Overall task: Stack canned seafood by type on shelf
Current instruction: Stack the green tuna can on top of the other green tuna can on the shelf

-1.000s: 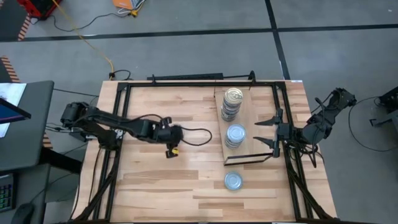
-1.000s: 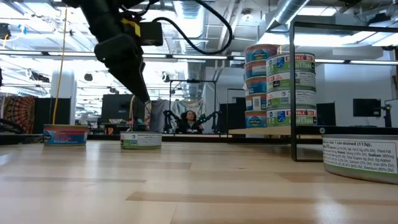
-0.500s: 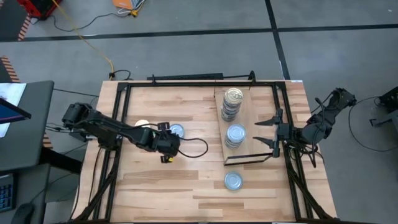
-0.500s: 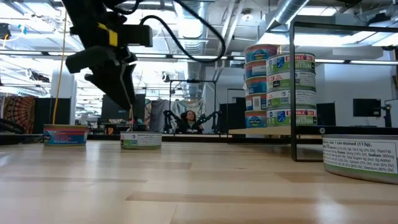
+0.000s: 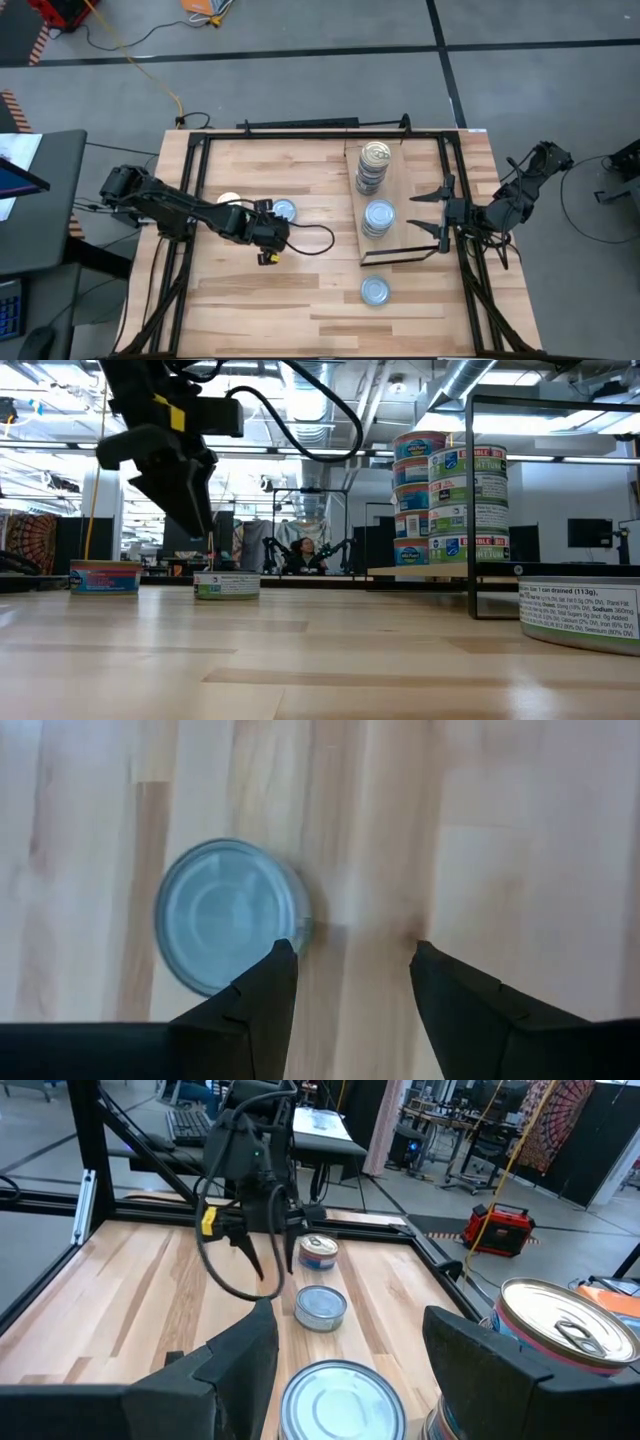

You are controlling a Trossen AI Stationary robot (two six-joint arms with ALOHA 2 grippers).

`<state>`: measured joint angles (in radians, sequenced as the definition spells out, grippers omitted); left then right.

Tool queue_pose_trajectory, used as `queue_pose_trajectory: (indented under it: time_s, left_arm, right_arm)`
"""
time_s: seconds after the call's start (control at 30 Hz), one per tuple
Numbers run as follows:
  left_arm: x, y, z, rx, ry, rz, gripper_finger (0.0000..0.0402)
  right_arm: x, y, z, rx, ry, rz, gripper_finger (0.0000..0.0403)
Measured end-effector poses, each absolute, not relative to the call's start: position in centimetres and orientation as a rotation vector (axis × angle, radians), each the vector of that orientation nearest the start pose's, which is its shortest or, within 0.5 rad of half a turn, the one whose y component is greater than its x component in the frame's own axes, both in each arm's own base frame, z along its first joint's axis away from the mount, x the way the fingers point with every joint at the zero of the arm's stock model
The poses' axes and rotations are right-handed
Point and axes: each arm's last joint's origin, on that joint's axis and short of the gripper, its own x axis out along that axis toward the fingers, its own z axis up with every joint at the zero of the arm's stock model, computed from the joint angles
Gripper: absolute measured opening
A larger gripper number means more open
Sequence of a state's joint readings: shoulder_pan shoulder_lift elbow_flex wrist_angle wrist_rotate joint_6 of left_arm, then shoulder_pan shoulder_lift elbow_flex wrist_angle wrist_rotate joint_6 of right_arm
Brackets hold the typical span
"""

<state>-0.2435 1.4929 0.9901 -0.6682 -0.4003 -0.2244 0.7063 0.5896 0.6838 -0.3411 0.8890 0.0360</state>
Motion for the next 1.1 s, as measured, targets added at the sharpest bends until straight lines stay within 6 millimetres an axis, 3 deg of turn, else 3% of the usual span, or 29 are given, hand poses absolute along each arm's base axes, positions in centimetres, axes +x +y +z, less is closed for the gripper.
queue_pose_trajectory:
  time_s: [0.3,0.53,0.8,1.1]
  left_arm:
    - [27.0,-7.5,21.4,0.267,1.061,0.223,0.0187]
    - [26.0,-8.1,19.8,0.441,1.089,0.156,0.0187]
    - [25.6,-7.0,18.1,0.672,1.06,0.228,0.0187]
    - [25.9,-4.5,17.1,0.638,1.087,0.263,0.0187]
  right_arm:
    - [10.8,6.2,31.2,-0.143,0.171,-0.185,0.0277]
    - [10.8,6.2,31.2,-0.143,0.171,-0.185,0.0277]
    - [10.8,6.2,31.2,-0.144,0.172,-0.185,0.0277]
    - [10.8,6.2,31.1,-0.147,0.174,-0.185,0.0277]
